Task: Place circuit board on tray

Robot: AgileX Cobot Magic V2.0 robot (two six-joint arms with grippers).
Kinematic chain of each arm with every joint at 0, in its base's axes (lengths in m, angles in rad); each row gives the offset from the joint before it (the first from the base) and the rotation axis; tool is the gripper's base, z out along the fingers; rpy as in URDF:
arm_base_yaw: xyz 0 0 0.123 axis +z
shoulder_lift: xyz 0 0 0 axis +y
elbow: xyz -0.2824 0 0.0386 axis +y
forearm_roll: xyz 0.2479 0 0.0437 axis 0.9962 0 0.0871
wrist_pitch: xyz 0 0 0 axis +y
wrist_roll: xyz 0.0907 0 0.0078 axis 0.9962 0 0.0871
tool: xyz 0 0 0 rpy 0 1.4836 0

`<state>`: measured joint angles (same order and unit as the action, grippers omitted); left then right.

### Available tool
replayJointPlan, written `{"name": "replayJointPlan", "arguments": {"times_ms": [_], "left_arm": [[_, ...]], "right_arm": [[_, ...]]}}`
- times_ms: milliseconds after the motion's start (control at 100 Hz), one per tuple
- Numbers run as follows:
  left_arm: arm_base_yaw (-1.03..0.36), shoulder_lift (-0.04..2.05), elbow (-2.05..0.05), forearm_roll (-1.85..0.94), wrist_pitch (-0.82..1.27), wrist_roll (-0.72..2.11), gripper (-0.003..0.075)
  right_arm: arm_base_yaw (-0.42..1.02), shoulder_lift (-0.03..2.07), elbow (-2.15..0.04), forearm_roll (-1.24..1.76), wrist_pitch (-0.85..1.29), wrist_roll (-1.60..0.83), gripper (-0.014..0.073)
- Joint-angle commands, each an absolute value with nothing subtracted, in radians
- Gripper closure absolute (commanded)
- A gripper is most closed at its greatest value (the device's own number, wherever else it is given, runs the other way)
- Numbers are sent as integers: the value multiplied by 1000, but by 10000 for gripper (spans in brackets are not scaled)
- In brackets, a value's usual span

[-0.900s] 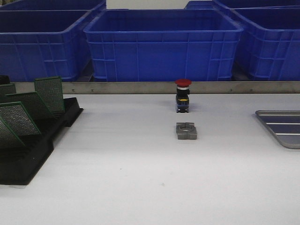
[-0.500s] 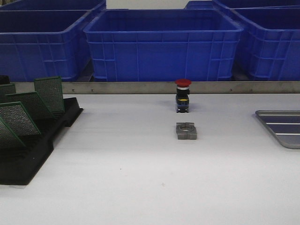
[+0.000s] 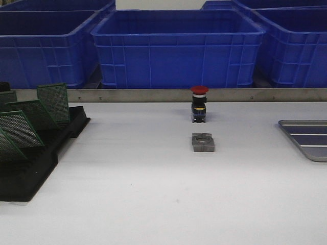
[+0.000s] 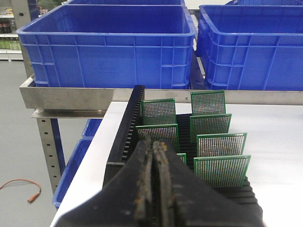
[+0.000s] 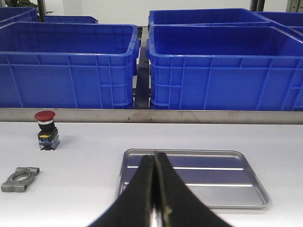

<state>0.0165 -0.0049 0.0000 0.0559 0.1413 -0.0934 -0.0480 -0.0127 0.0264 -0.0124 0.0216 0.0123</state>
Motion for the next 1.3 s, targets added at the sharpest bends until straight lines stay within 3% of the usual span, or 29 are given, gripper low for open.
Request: {"name": "replayJointPlan", "arguments": {"times_ms": [0, 360, 690, 780, 950, 1000, 1170, 1290], "left_arm": [[14, -36, -17, 44, 73, -98, 741], [14, 132, -322, 67, 359, -98, 741], [14, 424, -498, 67, 427, -97, 734], [14, 503, -537, 65, 438, -97, 661], [14, 620, -605, 47, 462, -97, 356], [14, 647, -624, 47, 464, -95, 297], [14, 742, -718, 22, 550, 54, 280], [11, 804, -780, -124, 651, 389, 280]], "right_arm": [[-53, -37, -5, -16, -60, 10, 652], [-53, -37, -5, -16, -60, 10, 652], [-53, -37, -5, -16, -60, 10, 652], [-53, -37, -5, -16, -60, 10, 652], [-53, -37, -5, -16, -60, 10, 652], [-53, -37, -5, -16, -60, 10, 652], [-53, -37, -5, -16, -60, 10, 652], [-53, -37, -5, -16, -60, 10, 652]]}}
